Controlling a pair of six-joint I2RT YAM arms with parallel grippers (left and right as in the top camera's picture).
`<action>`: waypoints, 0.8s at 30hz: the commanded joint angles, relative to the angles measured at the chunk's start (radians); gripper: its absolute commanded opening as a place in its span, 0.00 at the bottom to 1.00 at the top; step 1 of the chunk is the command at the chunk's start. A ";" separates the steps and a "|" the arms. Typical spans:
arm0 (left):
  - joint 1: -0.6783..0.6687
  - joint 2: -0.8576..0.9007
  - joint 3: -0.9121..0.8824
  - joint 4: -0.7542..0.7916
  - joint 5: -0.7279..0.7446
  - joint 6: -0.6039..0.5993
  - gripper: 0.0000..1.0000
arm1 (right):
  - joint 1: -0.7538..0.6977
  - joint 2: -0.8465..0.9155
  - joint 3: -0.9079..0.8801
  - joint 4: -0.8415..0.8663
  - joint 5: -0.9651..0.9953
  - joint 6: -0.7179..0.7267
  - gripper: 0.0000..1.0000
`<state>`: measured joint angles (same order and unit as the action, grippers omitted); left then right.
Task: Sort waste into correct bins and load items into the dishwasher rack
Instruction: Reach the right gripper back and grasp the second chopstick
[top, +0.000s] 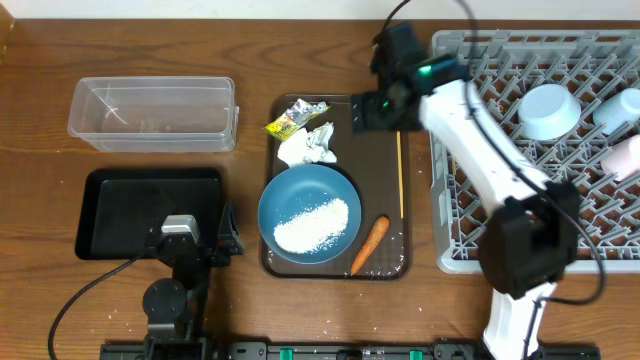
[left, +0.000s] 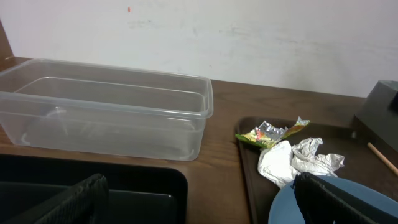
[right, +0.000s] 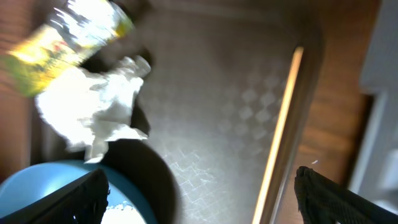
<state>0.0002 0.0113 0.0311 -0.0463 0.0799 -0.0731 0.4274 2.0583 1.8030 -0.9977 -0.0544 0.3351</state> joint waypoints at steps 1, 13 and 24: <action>0.005 -0.005 -0.027 -0.015 0.014 0.013 0.97 | 0.025 0.078 -0.021 0.000 0.111 0.099 0.93; 0.005 -0.005 -0.027 -0.016 0.014 0.013 0.97 | -0.003 0.213 -0.021 0.026 0.132 0.098 0.93; 0.005 -0.005 -0.027 -0.016 0.014 0.013 0.97 | -0.005 0.280 -0.021 0.037 0.077 0.098 0.44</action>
<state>0.0002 0.0113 0.0311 -0.0463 0.0799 -0.0731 0.4236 2.2910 1.7859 -0.9592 0.0418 0.4210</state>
